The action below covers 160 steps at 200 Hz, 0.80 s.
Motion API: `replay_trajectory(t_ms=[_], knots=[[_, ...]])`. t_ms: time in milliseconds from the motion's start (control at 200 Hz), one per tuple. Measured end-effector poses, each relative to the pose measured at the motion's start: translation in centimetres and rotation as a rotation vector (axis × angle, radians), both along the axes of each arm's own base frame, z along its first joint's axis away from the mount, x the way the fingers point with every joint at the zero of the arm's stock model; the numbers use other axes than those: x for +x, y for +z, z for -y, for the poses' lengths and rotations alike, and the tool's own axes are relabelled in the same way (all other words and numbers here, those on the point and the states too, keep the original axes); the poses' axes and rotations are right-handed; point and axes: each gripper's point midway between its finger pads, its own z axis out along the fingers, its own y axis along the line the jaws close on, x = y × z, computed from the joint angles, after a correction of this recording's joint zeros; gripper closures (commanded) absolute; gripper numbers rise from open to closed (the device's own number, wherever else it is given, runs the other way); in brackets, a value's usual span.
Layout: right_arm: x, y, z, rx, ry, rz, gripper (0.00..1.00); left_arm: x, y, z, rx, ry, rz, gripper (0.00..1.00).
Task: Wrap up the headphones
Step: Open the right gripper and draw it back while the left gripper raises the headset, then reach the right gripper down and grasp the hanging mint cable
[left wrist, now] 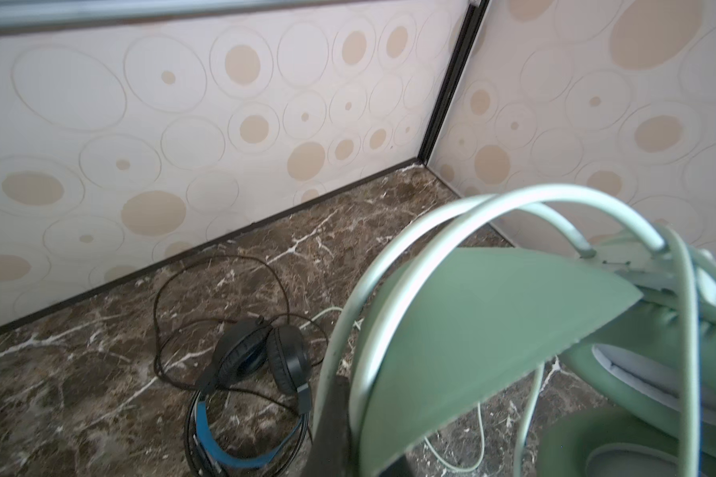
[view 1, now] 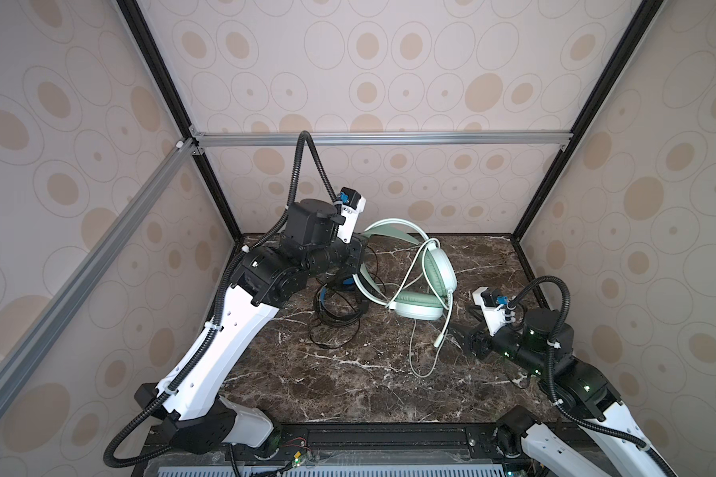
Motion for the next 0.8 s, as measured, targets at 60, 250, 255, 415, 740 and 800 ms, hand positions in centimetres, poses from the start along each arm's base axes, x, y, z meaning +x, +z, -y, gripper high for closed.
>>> replay_trajectory(t_ms=[60,250,255,415,740,800], knots=[[0.7,-0.5,-0.3,-0.009,0.014,-0.010,0.26,-0.3,1.5,0.2,-0.029,-0.015,0.020,1.00],[3.7,-2.7,-1.4,-0.011,0.038,-0.066,0.26,-0.9,4.0,0.6,-0.091,-0.051,0.043,1.00],[3.8,-2.7,-1.4,-0.011,0.040,-0.068,0.26,-0.9,4.0,0.7,-0.091,-0.052,0.043,1.00],[6.0,-3.7,-2.9,0.018,0.087,-0.096,0.28,-1.1,3.9,0.8,-0.098,-0.059,0.027,1.00],[8.4,-4.2,-5.1,0.090,0.149,-0.100,0.32,-1.0,3.7,1.2,-0.115,-0.063,0.005,1.00],[8.9,-4.8,-5.4,0.111,0.153,-0.115,0.35,-0.9,3.9,1.3,-0.124,-0.061,0.006,1.00]])
